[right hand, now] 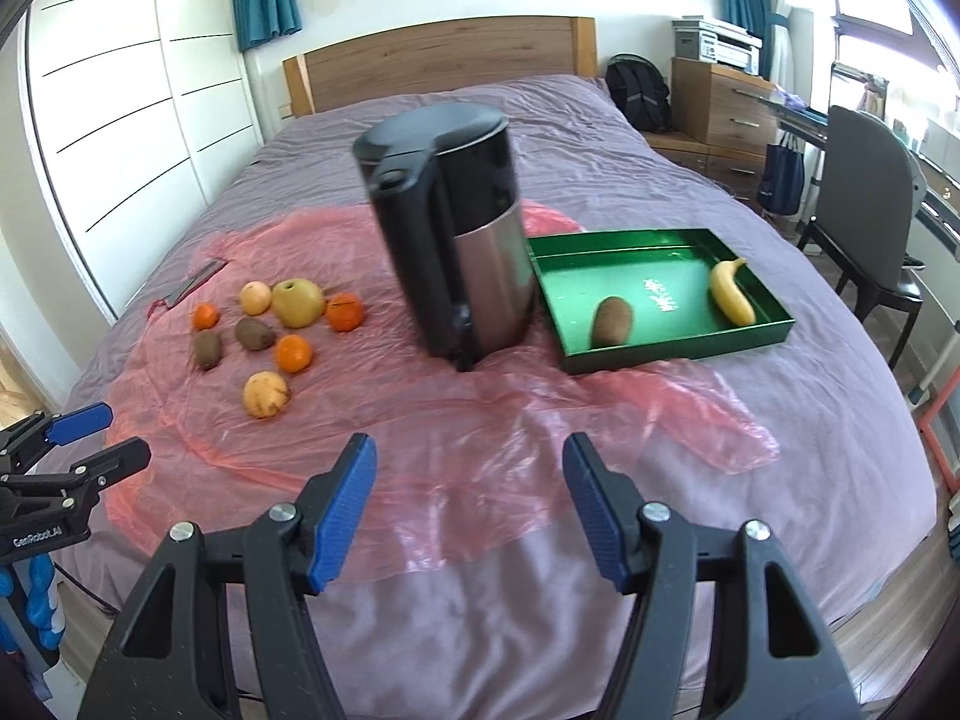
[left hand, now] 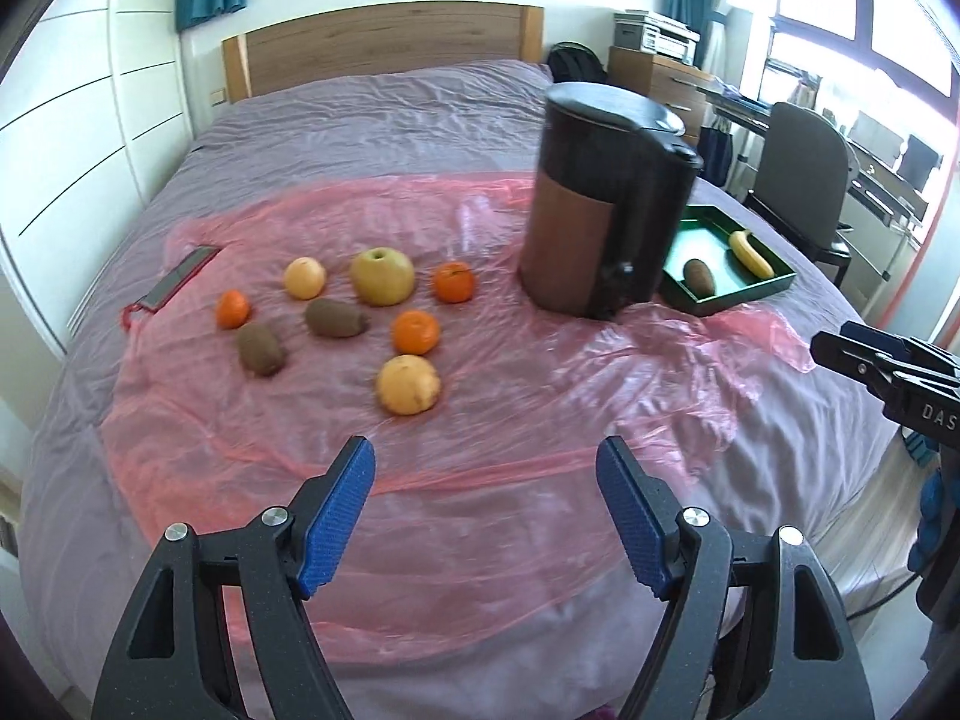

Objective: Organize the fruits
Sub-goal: 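Move both open tools back toward the remaining fruit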

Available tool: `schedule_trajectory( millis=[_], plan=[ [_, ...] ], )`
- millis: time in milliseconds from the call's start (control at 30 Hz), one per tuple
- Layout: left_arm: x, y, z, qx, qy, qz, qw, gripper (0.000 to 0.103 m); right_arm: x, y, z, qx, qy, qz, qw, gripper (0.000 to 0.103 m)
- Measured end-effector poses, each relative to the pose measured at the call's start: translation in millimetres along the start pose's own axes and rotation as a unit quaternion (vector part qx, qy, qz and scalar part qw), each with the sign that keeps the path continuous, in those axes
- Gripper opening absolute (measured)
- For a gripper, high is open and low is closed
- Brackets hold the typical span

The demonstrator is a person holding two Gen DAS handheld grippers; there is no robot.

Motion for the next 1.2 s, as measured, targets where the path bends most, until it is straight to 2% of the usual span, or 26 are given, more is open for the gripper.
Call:
schedule_trajectory(
  millis=[267, 633, 900, 1200],
  plan=[
    [76, -21, -11, -0.008, 0.027, -0.060, 0.9978, 0.071, 62, -6, 7, 0.007, 0.029, -0.031, 0.999, 0.103],
    [167, -42, -10, -0.008, 0.052, -0.140, 0.9888, 0.071, 156, -13, 43, 0.035, 0.080, -0.081, 0.993, 0.103],
    [200, -49, 13, 0.009, 0.063, -0.170, 0.9834, 0.071, 204, -11, 79, 0.055, 0.108, -0.105, 0.987, 0.103],
    [227, -50, 45, 0.029, 0.074, -0.193, 0.9780, 0.071, 237, -3, 129, 0.071, 0.131, -0.112, 0.982, 0.103]
  ],
)
Point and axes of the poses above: each gripper's, at about its wrist camera, not at the fingertips, and z roughly the way its jaws point, x to its left, y to its top, the point moved 6 cm from there along z, roughly the way its jaws point, and after that the axes turned 10 degrees about -y, right-handed, at the moved point
